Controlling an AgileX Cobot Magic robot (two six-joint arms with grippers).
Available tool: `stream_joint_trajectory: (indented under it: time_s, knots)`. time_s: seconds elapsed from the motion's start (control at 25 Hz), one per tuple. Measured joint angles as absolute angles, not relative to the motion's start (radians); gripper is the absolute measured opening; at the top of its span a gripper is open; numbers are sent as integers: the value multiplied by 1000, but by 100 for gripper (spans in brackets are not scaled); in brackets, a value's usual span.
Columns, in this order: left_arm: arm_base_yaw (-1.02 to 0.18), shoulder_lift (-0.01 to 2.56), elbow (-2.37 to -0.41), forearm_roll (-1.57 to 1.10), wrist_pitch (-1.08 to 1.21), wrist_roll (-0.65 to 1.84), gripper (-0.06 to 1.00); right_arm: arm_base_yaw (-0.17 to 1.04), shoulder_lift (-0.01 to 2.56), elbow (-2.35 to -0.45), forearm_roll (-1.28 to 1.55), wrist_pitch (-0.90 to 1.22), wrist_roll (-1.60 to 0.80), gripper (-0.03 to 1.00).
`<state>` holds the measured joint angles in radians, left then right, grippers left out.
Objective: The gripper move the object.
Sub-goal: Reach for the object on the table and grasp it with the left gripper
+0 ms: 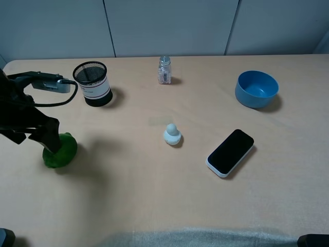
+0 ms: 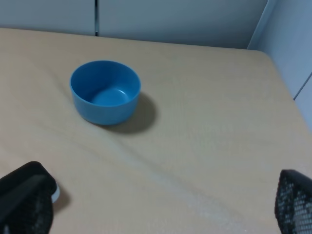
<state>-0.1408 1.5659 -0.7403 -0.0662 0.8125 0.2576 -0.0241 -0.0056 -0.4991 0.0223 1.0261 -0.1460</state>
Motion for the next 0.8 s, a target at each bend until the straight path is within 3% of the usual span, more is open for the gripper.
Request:
stream_joint_trajectory:
  time_s: [0.8]
  knots:
    - [-222,1691,-740,-23,747,224,97,-24,-6,-499,22,1026,-146,69]
